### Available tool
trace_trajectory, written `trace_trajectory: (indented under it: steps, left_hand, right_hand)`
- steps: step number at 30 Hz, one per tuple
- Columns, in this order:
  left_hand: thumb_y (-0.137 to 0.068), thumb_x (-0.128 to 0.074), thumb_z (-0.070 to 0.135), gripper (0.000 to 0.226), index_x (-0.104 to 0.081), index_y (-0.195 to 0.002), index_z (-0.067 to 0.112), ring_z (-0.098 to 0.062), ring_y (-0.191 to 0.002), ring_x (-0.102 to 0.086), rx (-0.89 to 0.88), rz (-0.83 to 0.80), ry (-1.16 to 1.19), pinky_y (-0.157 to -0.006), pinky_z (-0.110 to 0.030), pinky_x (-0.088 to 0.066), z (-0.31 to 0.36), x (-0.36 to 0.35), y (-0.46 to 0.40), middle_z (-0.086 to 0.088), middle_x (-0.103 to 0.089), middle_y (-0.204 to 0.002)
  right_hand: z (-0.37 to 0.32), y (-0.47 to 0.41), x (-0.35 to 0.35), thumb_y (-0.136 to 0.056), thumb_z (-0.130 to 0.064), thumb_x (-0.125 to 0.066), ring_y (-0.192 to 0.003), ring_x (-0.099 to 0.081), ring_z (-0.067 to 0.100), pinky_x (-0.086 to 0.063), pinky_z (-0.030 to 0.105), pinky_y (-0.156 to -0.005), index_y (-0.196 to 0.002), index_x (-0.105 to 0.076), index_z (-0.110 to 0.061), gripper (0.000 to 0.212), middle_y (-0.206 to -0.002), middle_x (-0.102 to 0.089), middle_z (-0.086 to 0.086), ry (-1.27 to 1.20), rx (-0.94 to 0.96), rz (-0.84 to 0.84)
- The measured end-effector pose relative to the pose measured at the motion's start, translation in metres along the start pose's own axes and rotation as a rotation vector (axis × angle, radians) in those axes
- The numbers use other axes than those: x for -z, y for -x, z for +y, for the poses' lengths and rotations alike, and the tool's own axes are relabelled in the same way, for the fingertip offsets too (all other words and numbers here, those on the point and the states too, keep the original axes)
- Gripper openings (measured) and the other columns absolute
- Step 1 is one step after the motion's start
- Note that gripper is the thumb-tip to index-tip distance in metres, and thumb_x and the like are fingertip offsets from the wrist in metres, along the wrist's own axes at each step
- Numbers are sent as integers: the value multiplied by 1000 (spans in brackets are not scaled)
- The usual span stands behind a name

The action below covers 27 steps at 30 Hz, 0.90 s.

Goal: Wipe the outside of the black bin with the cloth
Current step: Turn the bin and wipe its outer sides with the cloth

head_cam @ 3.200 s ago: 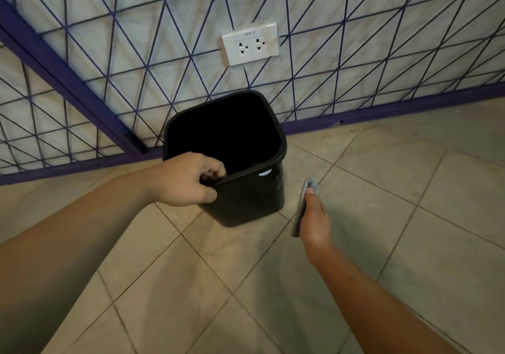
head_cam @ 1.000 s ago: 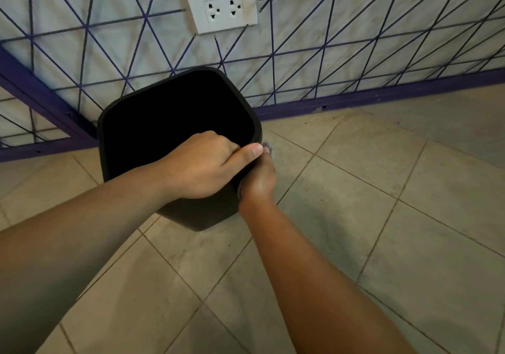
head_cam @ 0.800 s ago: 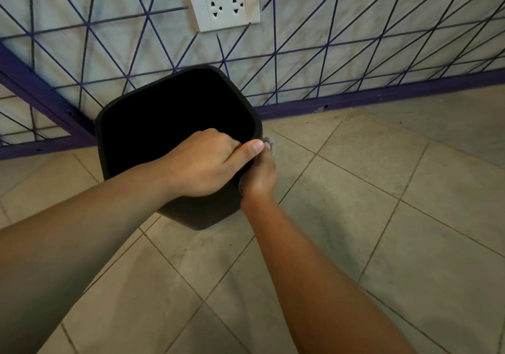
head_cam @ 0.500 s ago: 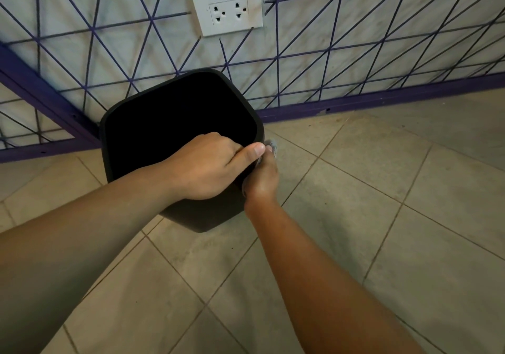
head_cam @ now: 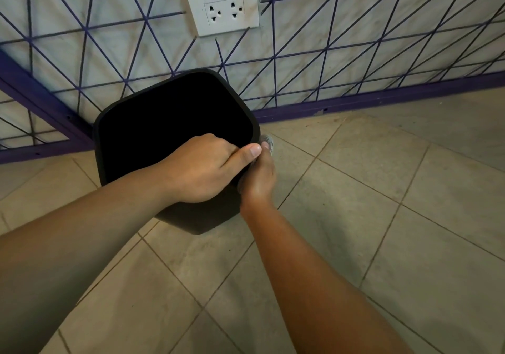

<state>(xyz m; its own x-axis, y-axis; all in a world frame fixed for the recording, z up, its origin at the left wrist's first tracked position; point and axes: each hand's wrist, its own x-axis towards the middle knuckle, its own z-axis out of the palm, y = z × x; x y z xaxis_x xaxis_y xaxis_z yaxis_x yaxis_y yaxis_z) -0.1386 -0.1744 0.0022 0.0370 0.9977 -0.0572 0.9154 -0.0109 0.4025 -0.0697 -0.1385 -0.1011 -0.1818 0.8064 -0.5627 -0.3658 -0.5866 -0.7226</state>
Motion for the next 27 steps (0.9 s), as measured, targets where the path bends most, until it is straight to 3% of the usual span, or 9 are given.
trace_trajectory:
  steps: [9,12,15,17,20,22,24,25,27]
  left_hand:
    - [-101,-30,48,51,-54,-63,25,-10,-55,-54,-5,11,-6,-60,-30,-43,1,0,1,3,-53,-57]
    - [-101,-30,47,49,-54,-64,26,-8,-56,-54,-5,12,-17,-59,-27,-40,0,-1,1,4,-53,-58]
    - [-101,-30,49,51,-55,-62,27,-6,-56,-55,-14,14,-11,-58,-25,-39,-1,-2,1,4,-53,-55]
    - [-101,-30,48,50,-52,-60,29,-6,-55,-54,-23,26,-17,-57,-25,-37,-1,-2,2,4,-49,-52]
    - [-102,-31,47,49,-50,-60,29,-8,-53,-52,-26,37,-35,-58,-26,-39,0,-3,2,4,-49,-54]
    - [-102,-31,47,48,-50,-60,31,-5,-55,-55,-30,35,-22,-58,-25,-39,-1,-2,2,7,-50,-53]
    - [-101,-30,49,50,-53,-61,30,-3,-58,-56,-41,28,-13,-58,-24,-39,-3,-2,1,7,-51,-53]
    - [-101,-29,49,50,-52,-61,30,-3,-59,-55,-44,30,-14,-57,-24,-38,-3,-2,1,6,-50,-52]
    - [-102,-31,46,48,-48,-60,32,0,-58,-54,-52,47,-19,-56,-22,-33,-3,-3,1,6,-46,-52]
  right_hand:
    - [1,-2,4,-110,-54,-42,-129,-60,25,-50,35,-97,-151,-54,-19,55,-143,-63,12,34,-59,-17]
    - [0,-6,7,-111,-52,-41,-137,-57,27,-48,38,-111,-154,-51,-17,57,-146,-62,13,47,-27,-42]
    - [15,12,2,-94,-79,-37,-144,-51,26,-45,45,-119,-160,-44,-30,83,-157,-53,8,83,40,-48]
    - [20,9,2,-91,-82,-34,-145,-49,26,-42,47,-120,-161,-42,-33,85,-159,-49,8,68,34,-19]
    - [13,-11,8,-109,-61,-34,-145,-50,27,-49,36,-108,-161,-45,-26,63,-158,-52,9,18,-30,-17]
    - [13,-3,4,-101,-73,-39,-142,-53,28,-50,31,-97,-159,-47,-28,74,-157,-54,8,50,8,-59]
    - [24,5,0,-77,-92,-45,-143,-53,31,-50,38,-106,-158,-47,-31,101,-157,-52,10,83,70,-71]
    - [27,6,0,-76,-92,-44,-143,-52,30,-48,43,-112,-159,-45,-31,102,-157,-51,10,77,86,-54]
    - [27,-1,5,-95,-79,-39,-143,-50,28,-44,44,-117,-161,-42,-28,84,-158,-49,10,59,45,-22]
